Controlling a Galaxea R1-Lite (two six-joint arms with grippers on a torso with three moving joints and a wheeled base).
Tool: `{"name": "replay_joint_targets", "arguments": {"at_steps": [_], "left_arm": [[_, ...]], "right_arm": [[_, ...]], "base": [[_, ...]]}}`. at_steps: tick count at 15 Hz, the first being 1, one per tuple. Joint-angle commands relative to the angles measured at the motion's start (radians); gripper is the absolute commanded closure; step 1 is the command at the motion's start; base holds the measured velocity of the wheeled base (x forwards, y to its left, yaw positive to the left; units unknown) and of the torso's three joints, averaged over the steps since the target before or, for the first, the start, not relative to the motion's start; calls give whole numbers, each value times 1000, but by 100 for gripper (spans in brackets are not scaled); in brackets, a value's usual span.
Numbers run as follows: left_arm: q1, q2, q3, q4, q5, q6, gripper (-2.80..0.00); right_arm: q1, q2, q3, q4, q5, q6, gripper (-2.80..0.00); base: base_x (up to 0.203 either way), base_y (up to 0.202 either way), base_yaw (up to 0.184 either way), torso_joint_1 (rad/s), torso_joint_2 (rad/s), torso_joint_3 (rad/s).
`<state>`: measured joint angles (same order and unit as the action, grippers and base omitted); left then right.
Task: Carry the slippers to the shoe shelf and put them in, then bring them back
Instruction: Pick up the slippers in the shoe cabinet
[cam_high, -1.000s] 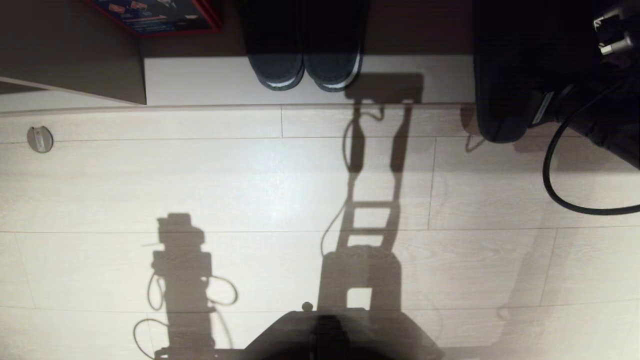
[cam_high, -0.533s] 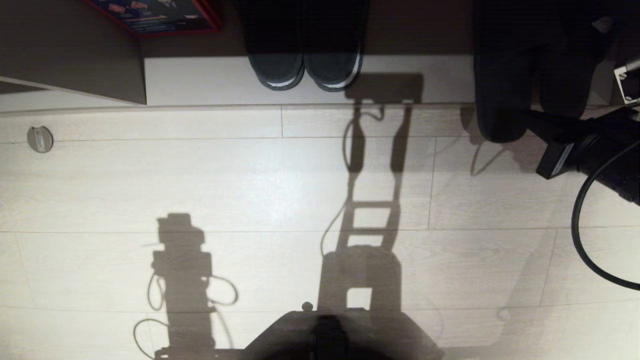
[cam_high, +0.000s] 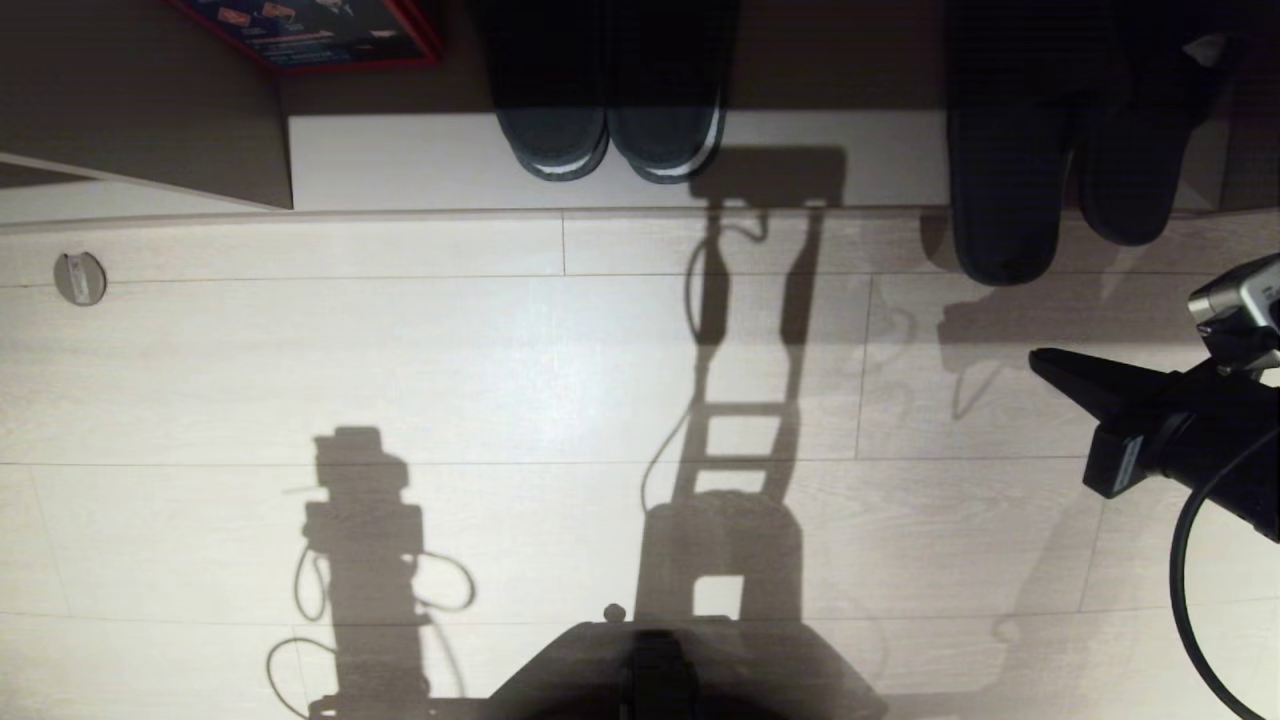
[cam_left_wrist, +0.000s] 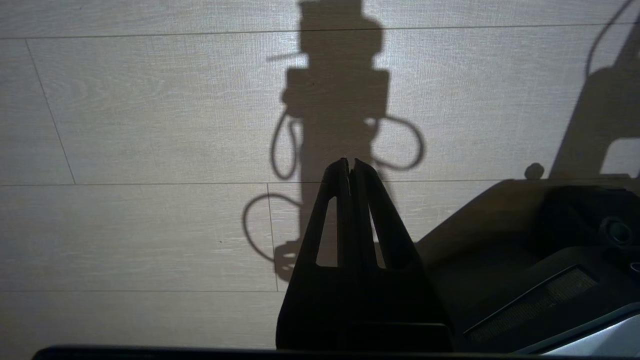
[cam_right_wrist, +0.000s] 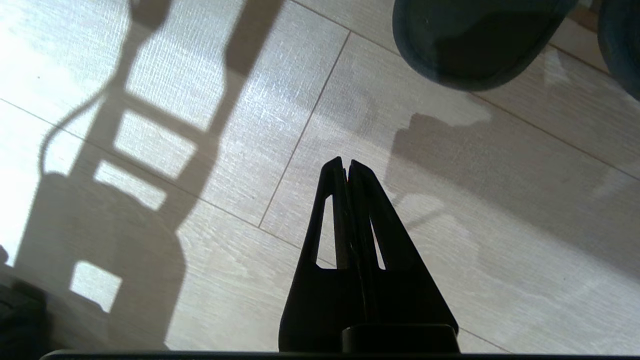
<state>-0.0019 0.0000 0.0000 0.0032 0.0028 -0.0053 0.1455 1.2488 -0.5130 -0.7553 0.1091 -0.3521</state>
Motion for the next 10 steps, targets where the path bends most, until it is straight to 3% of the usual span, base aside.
{"name": "replay_joint_targets", "arguments": {"at_steps": [1,7,10], "left_arm": [[0,0,0,0,0,-1,0],[1,0,0,0,0,-1,0],[1,0,0,0,0,-1,0]], "right_arm": [[0,-9,10,-4,1,-2,0],[-9,130,42,-60,-19,-21,0],[-9,281,7,-238,-84,-22,0]], "base": [[0,0,0,0,0,0],[0,0,0,0,0,0],[0,0,0,0,0,0]]}}
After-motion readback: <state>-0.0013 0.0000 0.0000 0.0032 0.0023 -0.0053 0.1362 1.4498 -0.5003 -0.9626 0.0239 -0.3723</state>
